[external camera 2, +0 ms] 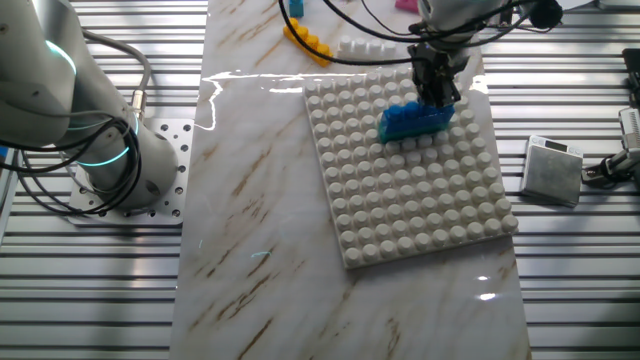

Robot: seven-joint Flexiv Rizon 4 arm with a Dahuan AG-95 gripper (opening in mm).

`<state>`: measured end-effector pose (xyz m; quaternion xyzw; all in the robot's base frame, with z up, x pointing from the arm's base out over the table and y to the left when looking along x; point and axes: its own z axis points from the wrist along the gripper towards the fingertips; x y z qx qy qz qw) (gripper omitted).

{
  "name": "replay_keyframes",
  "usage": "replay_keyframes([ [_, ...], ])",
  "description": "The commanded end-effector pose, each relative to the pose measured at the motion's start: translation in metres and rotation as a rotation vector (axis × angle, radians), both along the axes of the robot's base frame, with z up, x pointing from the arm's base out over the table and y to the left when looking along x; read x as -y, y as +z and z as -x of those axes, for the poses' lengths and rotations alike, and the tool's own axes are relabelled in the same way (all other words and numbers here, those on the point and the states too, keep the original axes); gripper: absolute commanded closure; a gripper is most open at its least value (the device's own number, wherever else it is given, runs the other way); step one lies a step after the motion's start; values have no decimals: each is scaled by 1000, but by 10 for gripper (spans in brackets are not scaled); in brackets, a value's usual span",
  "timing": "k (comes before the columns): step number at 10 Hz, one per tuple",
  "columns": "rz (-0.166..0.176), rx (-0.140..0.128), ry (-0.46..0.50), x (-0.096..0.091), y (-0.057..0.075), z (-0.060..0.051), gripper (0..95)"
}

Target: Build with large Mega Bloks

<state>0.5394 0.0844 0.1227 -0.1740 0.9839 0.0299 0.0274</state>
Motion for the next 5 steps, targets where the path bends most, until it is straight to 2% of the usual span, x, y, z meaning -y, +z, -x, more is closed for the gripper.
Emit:
replay_keyframes([
  [1,4,-1,2,-2,-19,-2,950],
  [3,8,0,8,-2,-20,-2,950],
  [5,15,-1,12,-3,-15,0,950],
])
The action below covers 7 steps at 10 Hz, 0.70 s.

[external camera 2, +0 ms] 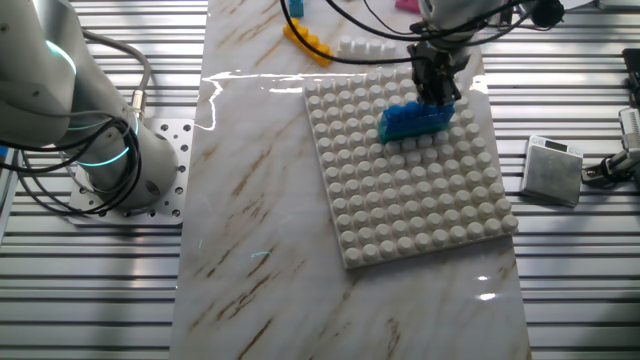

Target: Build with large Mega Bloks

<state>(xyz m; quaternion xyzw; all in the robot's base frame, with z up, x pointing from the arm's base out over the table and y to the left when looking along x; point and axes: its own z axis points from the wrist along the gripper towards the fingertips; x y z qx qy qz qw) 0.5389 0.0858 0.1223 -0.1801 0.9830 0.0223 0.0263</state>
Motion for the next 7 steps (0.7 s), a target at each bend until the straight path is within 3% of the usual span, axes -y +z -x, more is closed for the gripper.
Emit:
replay_keyframes([
  [1,4,-2,2,0,-12,1,950],
  [5,-5,5,12,5,4,9,950],
  [7,8,-4,12,4,8,11,950],
])
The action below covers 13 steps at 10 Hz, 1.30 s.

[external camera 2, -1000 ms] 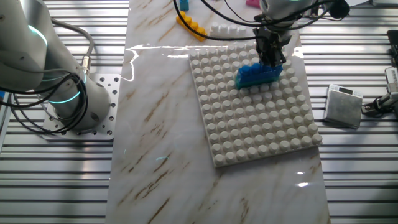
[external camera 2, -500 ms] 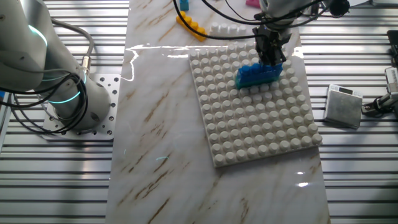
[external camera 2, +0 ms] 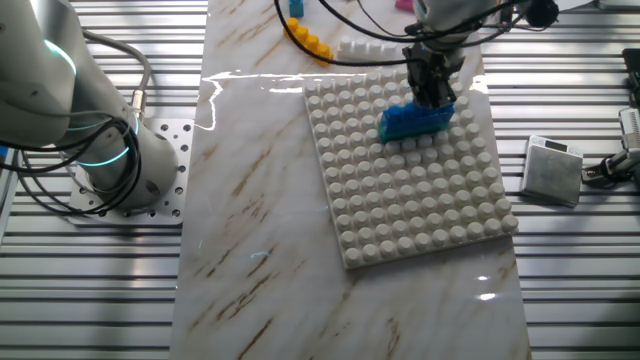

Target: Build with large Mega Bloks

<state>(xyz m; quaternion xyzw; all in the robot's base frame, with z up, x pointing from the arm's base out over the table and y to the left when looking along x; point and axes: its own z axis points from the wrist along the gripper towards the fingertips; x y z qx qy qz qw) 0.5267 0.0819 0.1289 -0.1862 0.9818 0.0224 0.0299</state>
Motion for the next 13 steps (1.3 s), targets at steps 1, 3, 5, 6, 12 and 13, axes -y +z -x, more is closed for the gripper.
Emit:
replay_keyframes([
  [1,10,-11,2,0,1,1,950],
  [3,12,-10,2,1,-1,5,950],
  [5,15,-10,4,1,-4,9,950],
  [6,19,-9,7,1,-6,10,950],
  [12,21,-7,18,2,-18,11,950],
  [13,28,-6,18,2,-20,11,950],
])
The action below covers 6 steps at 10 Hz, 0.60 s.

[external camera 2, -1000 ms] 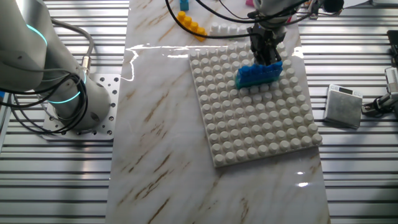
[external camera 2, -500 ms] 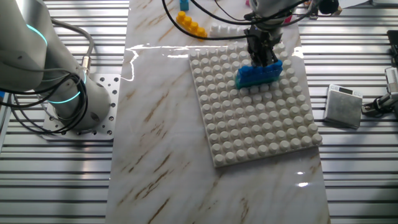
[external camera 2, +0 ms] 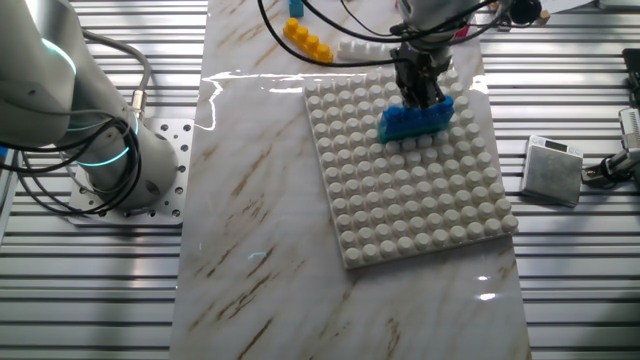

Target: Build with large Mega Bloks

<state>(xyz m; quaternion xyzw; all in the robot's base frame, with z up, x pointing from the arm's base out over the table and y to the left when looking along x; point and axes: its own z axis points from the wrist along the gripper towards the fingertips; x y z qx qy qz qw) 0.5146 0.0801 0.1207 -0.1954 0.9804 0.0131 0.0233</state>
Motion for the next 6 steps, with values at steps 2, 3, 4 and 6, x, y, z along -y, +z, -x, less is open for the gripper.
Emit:
replay_keyframes([
  [2,5,5,1,0,-12,-1,950],
  [3,5,3,0,-1,-10,-1,950],
  [4,6,2,-1,-1,-8,-1,950],
  [6,6,-9,-6,-4,0,-3,950],
])
